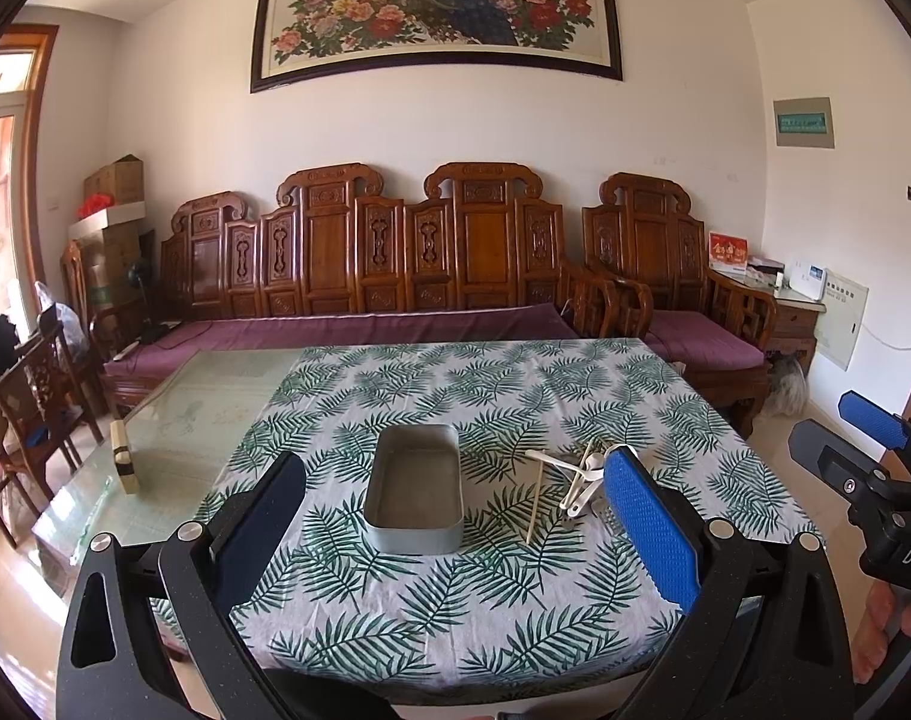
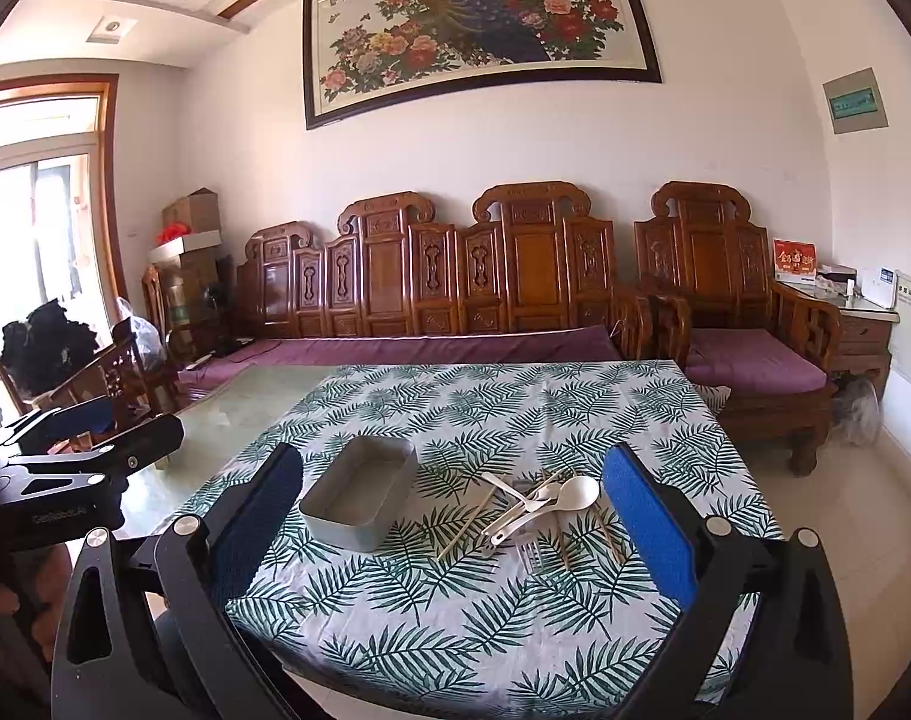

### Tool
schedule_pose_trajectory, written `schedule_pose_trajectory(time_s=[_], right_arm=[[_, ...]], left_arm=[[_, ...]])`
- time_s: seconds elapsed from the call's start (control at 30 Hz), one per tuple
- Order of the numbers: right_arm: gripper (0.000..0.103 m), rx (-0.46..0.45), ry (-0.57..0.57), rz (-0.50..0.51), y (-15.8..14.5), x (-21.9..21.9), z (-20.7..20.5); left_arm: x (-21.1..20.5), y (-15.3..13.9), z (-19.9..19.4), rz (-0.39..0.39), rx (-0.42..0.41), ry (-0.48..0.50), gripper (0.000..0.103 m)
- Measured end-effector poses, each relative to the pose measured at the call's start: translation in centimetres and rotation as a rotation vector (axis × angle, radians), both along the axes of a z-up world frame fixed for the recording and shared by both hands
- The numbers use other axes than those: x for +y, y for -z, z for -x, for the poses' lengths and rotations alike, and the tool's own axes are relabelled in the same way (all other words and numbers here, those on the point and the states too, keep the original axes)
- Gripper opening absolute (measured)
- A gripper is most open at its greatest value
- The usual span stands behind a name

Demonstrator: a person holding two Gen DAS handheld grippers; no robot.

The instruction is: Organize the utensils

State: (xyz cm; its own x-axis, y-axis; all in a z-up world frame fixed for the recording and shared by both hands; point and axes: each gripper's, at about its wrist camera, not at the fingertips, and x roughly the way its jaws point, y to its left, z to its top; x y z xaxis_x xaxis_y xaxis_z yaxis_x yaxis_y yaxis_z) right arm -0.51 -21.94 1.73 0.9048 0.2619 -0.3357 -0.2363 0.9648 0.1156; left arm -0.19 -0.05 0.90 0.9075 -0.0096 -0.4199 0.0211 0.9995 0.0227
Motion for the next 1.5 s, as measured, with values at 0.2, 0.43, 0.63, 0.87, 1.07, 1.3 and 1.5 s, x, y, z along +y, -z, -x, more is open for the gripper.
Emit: schedule_pose_trajectory(time_s=[0.2,0.43,0.63,0.87,1.07,1.3,1.5], right_arm=[[0.101,-0.002,-0.01,-0.003,-0.5,-0.2,0.4],[0.101,-0.002,-0.011,-0.005,-0.3,-0.6,0.3],[0.101,0.0,-0.012,-0.005,-0.3,-0.5,0.2],[0.101,0.0,-0.015,-0.002,-0.4,-0.5,0.3],[0.101,0.0,-0.012,-0.006,-0.3,-0.5,0.3],[0.101,-0.003,-0.013,-0.008,-0.5,-0.5,0.3],[0.101,-0.002,-0.013,-0.008,-0.4,-0.5,0.3]], left_arm=[[0.0,-0.2,0.1,0.0,-0.004,0.002,0.097],[-0.1,-0.7,0.3,-0.001,-0.01,0.006,0.097],[-0.2,-0.7,0.4,-0.001,-0.011,0.006,0.097],[-0.4,-0.8,0.5,-0.001,-0.014,0.009,0.097],[-0.5,-1.0,0.7,-0.001,-0.018,0.012,0.097],[-0.5,-1.1,0.7,-0.003,-0.02,0.015,0.097],[-0.6,-1.0,0.7,-0.005,-0.016,0.018,0.097]])
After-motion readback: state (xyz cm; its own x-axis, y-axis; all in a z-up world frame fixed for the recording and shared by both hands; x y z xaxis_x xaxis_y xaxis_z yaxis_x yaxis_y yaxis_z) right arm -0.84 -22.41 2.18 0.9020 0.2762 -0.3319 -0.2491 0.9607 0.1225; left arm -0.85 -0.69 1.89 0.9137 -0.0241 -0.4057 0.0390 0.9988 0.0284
